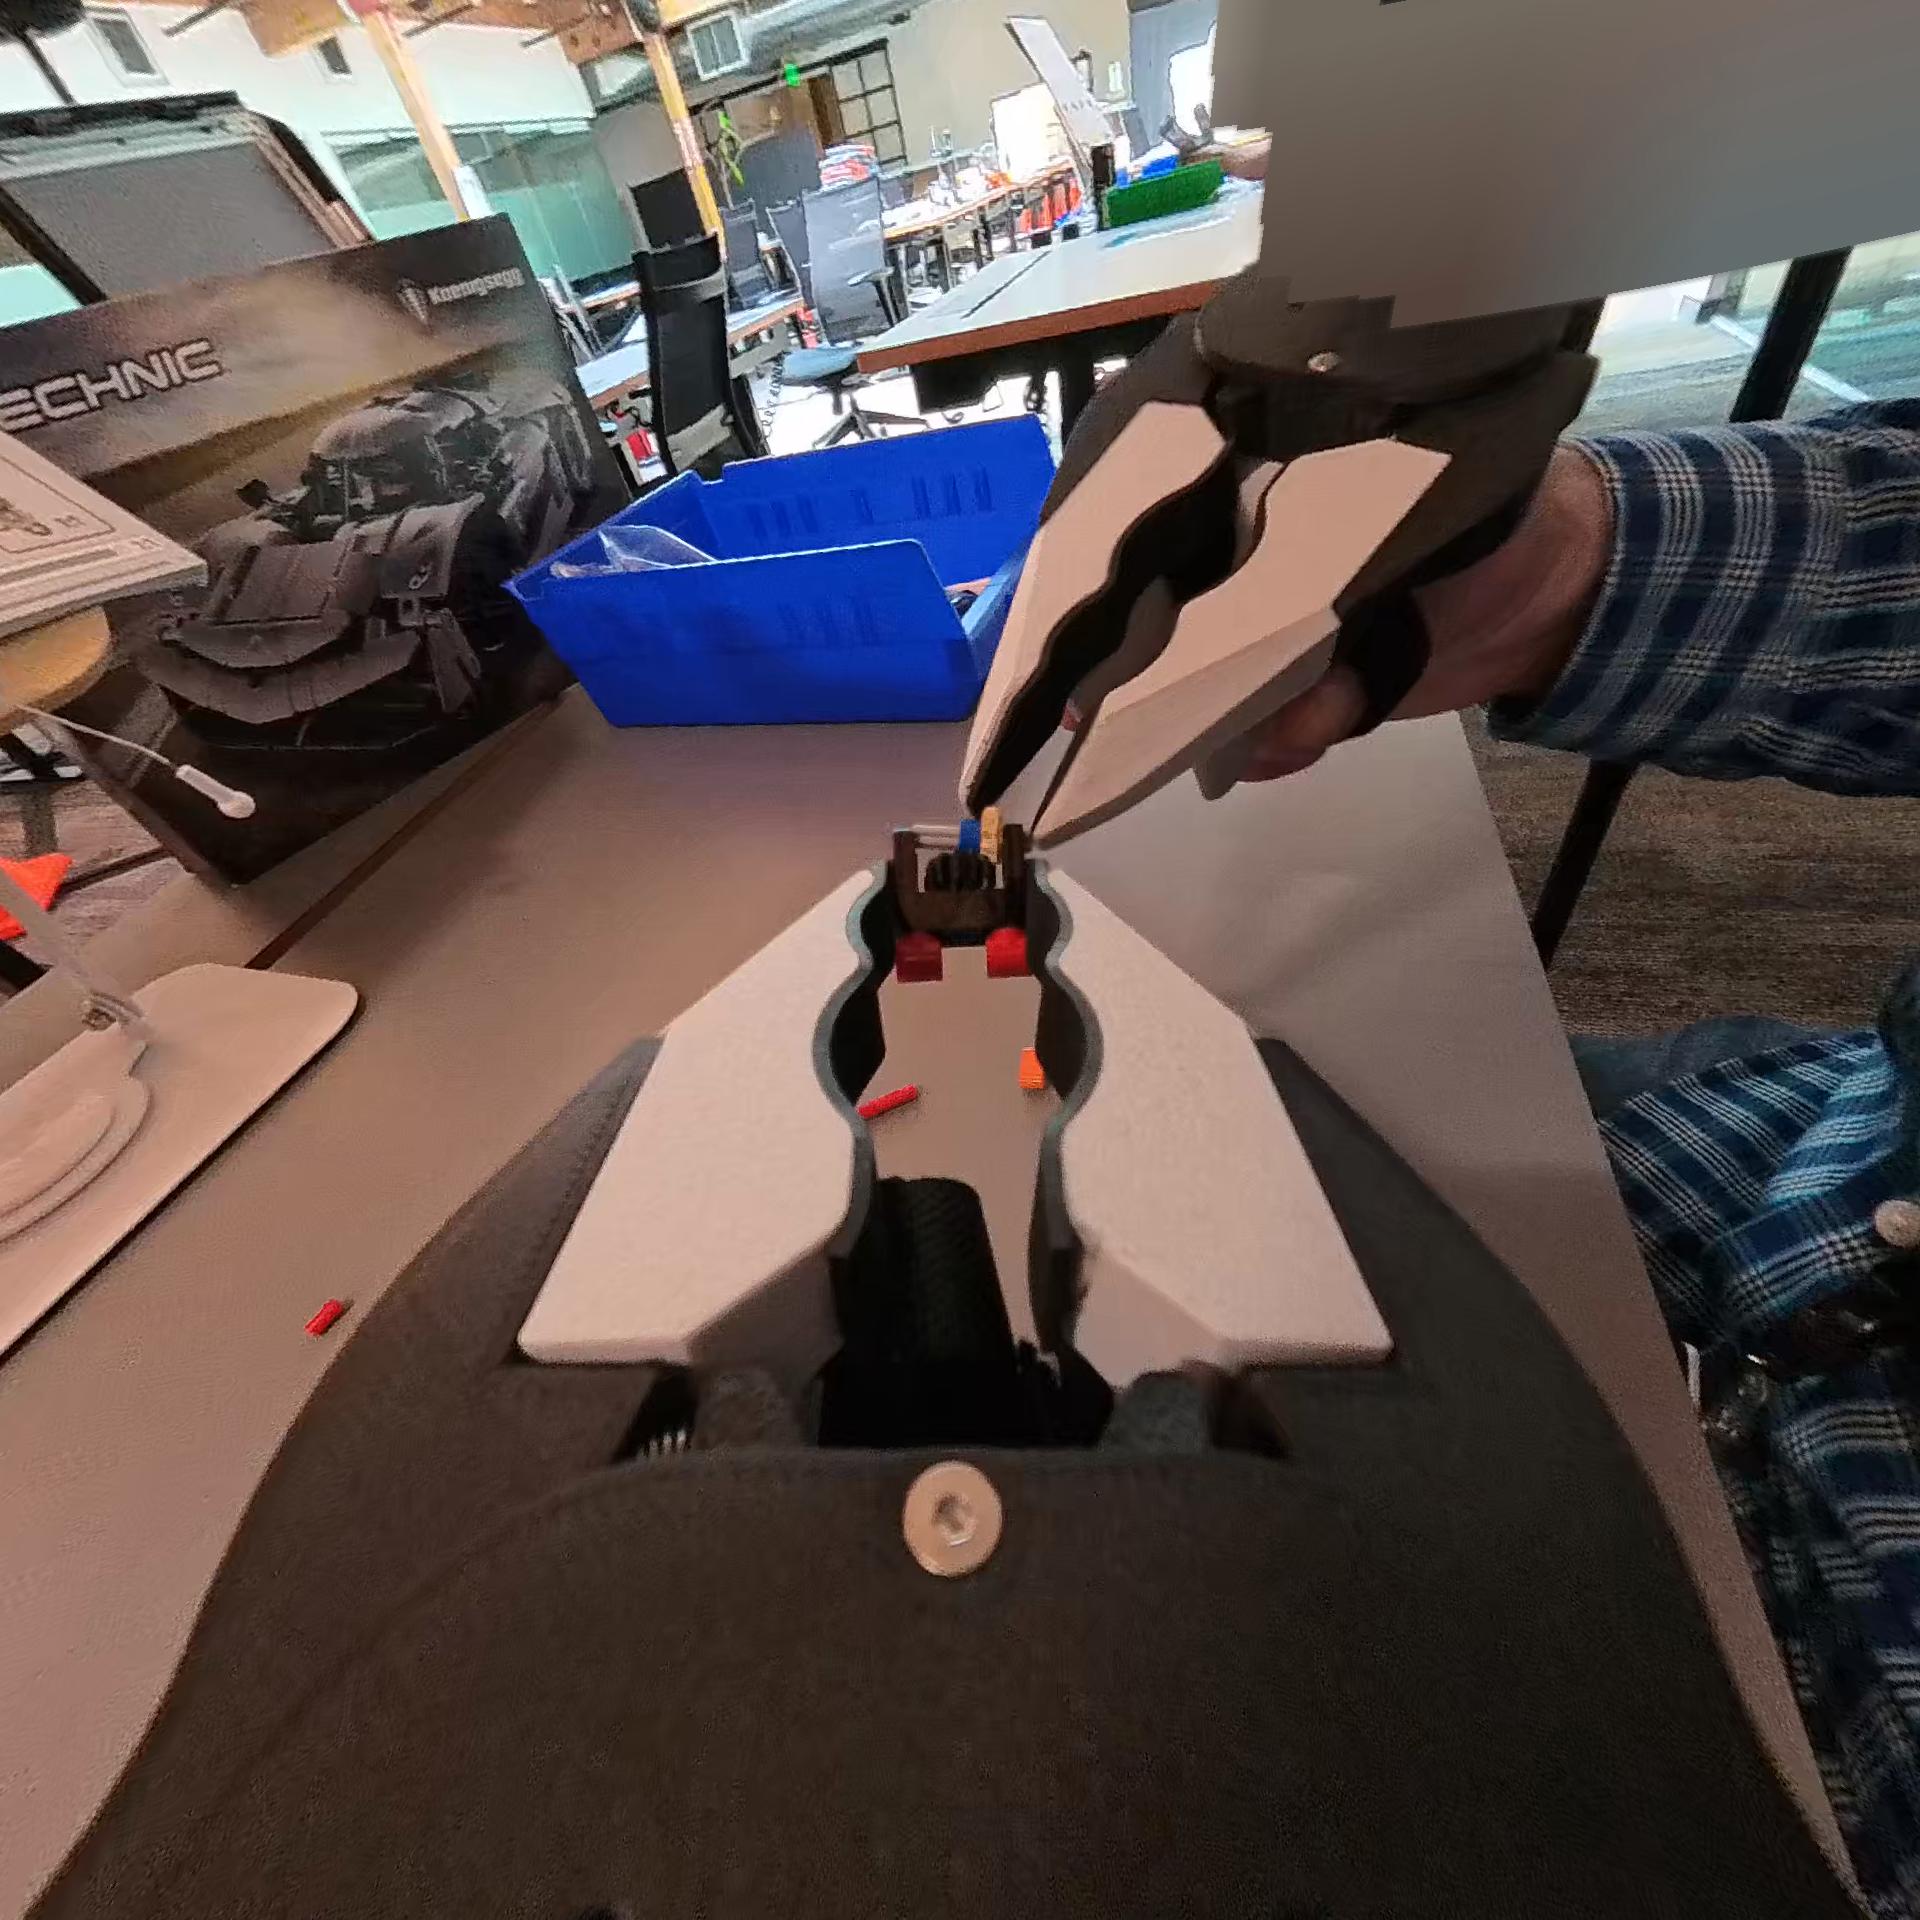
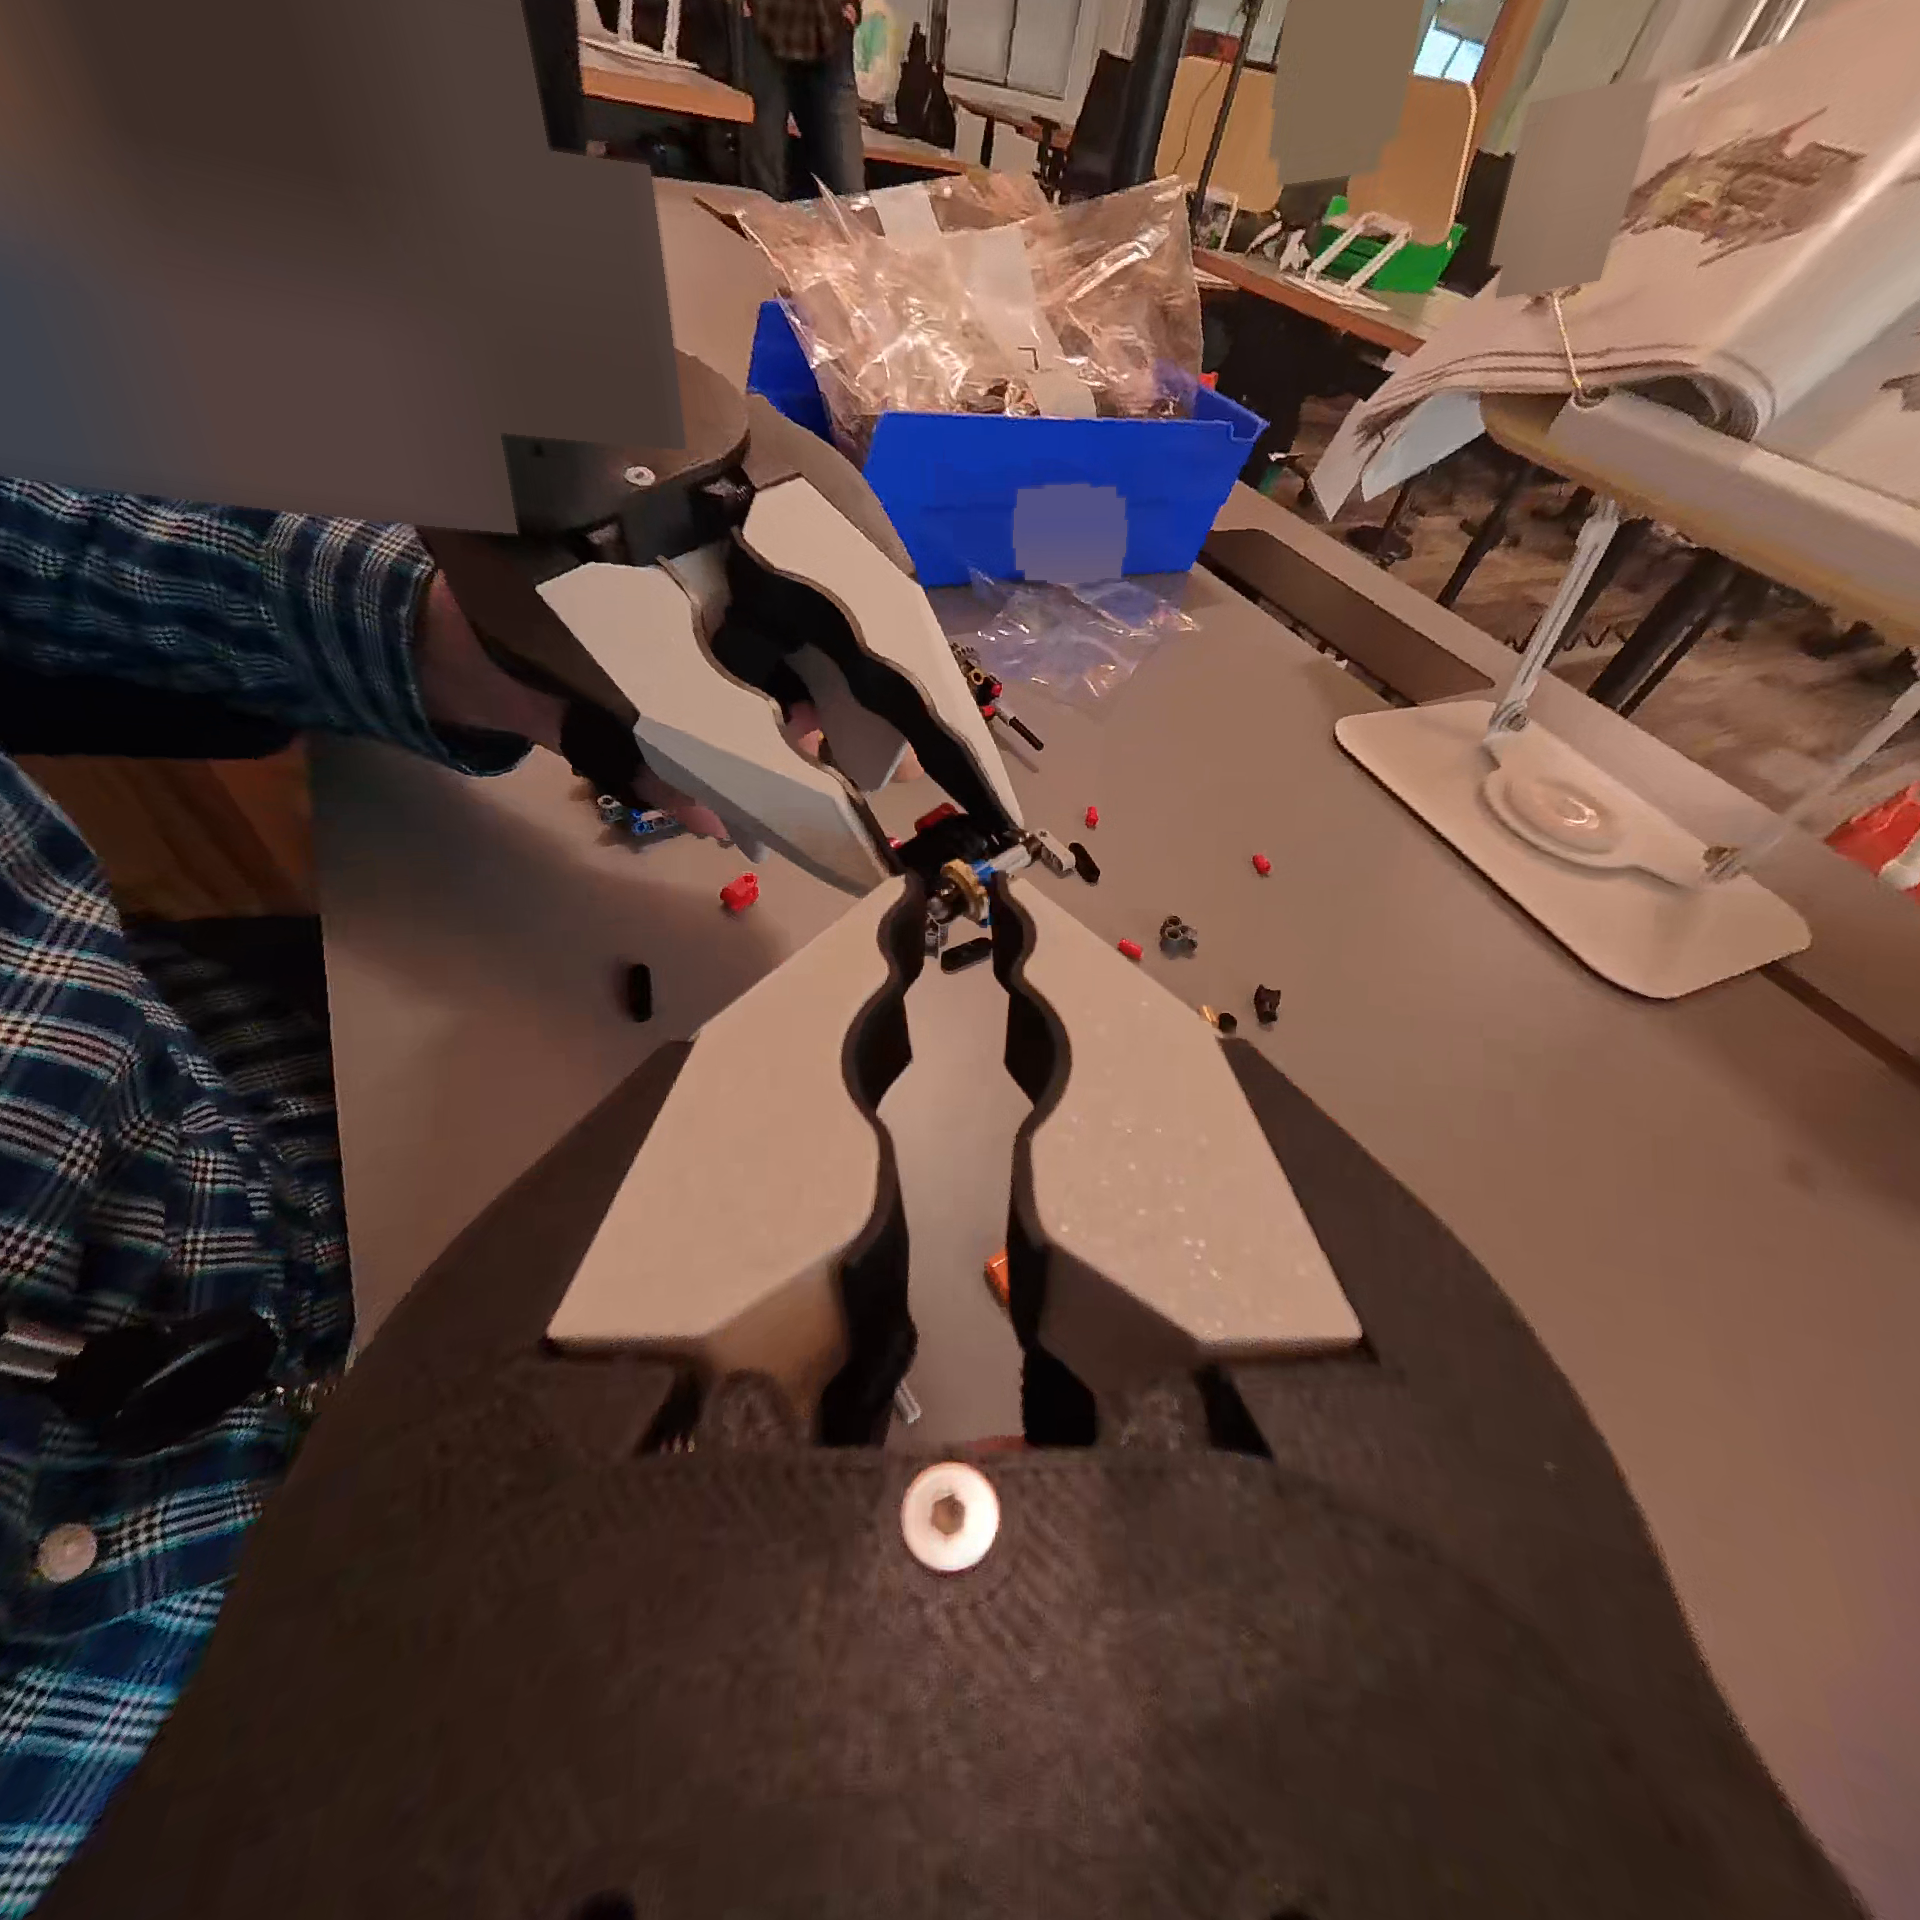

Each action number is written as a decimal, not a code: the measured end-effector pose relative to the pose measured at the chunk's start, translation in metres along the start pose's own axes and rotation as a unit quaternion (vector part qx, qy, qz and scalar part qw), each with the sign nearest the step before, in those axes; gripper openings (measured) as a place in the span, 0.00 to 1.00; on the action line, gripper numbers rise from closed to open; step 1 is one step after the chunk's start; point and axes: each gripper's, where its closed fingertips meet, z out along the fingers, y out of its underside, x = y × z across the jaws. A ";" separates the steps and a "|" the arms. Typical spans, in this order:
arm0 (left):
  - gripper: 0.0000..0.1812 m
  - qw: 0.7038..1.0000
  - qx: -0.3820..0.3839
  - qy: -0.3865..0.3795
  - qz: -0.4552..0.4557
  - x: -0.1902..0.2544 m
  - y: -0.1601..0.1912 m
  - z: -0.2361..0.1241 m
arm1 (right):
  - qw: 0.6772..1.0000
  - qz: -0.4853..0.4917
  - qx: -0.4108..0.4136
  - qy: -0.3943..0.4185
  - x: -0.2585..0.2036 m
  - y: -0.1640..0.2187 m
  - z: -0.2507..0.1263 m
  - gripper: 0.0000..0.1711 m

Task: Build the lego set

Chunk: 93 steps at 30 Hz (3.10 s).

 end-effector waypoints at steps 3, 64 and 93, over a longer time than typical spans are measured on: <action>0.13 1.000 0.001 0.016 -0.011 0.004 0.000 0.000 | 1.000 -0.015 -0.017 -0.007 -0.002 0.005 0.000 0.06; 0.13 0.958 0.021 -0.034 0.284 0.023 -0.011 0.002 | 0.897 0.372 0.087 -0.221 -0.008 0.000 -0.007 0.07; 0.04 0.992 -0.073 0.097 0.044 0.018 0.015 0.005 | 0.996 0.001 -0.069 -0.064 -0.010 0.022 0.003 0.00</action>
